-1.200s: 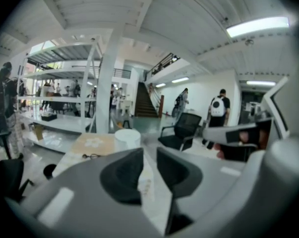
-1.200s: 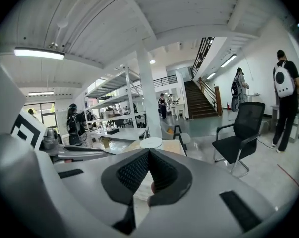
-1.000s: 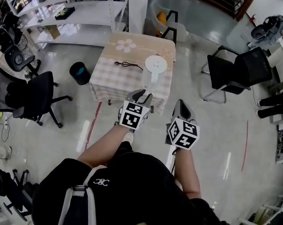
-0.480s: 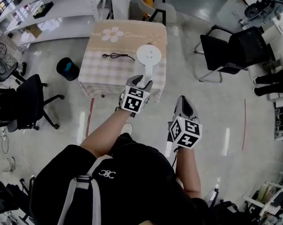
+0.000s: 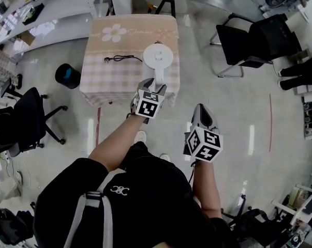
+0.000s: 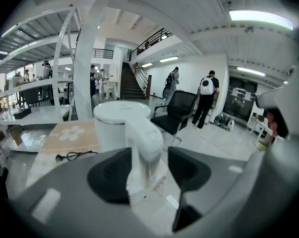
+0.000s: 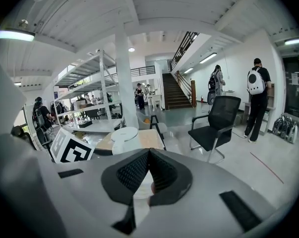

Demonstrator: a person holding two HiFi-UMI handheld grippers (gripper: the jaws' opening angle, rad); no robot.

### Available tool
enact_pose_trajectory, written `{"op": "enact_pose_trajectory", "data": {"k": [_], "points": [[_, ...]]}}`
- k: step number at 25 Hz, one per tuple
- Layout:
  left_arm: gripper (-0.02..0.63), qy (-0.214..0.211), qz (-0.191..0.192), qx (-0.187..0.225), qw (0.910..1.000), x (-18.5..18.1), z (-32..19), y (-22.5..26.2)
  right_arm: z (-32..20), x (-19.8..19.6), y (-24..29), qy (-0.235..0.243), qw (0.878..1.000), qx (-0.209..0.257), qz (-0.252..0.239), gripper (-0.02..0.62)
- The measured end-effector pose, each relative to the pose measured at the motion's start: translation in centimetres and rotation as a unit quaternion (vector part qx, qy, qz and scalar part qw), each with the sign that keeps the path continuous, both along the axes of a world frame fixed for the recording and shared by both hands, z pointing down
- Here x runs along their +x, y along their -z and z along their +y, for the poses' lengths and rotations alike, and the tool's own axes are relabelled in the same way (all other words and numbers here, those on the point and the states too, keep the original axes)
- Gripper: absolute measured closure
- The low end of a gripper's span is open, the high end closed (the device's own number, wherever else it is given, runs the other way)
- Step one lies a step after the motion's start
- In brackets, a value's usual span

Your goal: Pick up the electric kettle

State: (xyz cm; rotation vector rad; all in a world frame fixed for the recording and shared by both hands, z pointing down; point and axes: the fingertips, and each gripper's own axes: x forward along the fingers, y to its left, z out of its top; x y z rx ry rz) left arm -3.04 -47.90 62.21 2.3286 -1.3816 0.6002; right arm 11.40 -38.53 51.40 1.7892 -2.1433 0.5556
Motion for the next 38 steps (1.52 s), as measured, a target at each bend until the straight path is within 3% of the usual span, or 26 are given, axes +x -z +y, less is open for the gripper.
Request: {"op": "enact_pose_trajectory", "data": {"k": [12, 24, 32, 38], "points": [[0.392, -0.027, 0.026, -0.036, 0.9987, 0.7, -1.5, -2.7, 0.7, 1.7, -1.8, -0.037, 0.999, -0.038, -0.012, 0.603], [0.399, -0.098, 0.026, -0.012, 0.9948, 2.4, -1.9, -3.0, 1.3, 1.7, -2.3, -0.046, 0.997, -0.059, -0.007, 0.603], [0.427, -0.152, 0.094, -0.004, 0.9838, 3.6, -2.1, -2.7, 1.8, 2.3, -2.7, -0.075, 0.994, -0.073, -0.009, 0.603], [0.44, -0.195, 0.055, -0.006, 0.9792, 4.8, -2.0, -4.7, 2.6, 1.9, -3.6, -0.086, 0.992, -0.09, -0.009, 0.603]]}}
